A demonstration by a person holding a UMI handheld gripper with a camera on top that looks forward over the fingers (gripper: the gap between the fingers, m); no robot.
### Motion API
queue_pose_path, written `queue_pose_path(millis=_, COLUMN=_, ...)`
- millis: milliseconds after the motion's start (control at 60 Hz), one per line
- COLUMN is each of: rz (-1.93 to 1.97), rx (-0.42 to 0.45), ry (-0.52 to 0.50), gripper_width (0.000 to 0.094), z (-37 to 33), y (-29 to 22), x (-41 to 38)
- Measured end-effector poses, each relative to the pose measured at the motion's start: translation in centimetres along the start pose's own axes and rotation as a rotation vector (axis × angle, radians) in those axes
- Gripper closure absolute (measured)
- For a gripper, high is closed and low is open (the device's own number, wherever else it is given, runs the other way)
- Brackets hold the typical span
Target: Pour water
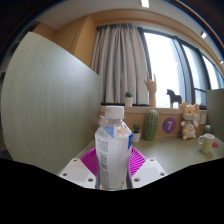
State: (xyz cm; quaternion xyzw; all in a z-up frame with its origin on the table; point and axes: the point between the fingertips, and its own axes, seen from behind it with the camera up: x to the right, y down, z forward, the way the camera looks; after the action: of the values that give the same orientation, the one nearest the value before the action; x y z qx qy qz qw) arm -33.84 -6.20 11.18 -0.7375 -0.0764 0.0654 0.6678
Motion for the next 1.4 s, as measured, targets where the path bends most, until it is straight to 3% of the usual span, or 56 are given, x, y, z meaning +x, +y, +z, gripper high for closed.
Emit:
queue_pose_path(millis=200, rz=0.039, rx=-0.013, ry=0.014, gripper_width=0.0588, z=0.1, y=-0.6, x=2.6)
queue_pose_path(millis=567, rz=0.748, rx=0.093, ry=0.056, gripper_width=0.0587, z=1.8, y=-7.3, x=22.5)
queue_pose_path(millis=900, rz=1.637, rx=0.392, ry=-0.017, gripper_width=0.0586, z=3.0, y=-10.1, x=38.2)
queue_pose_path(millis=1400, rz=2.324, rx=0.637, ry=-0.027, gripper_width=0.0583, z=4.6, y=-5.8, x=47.5)
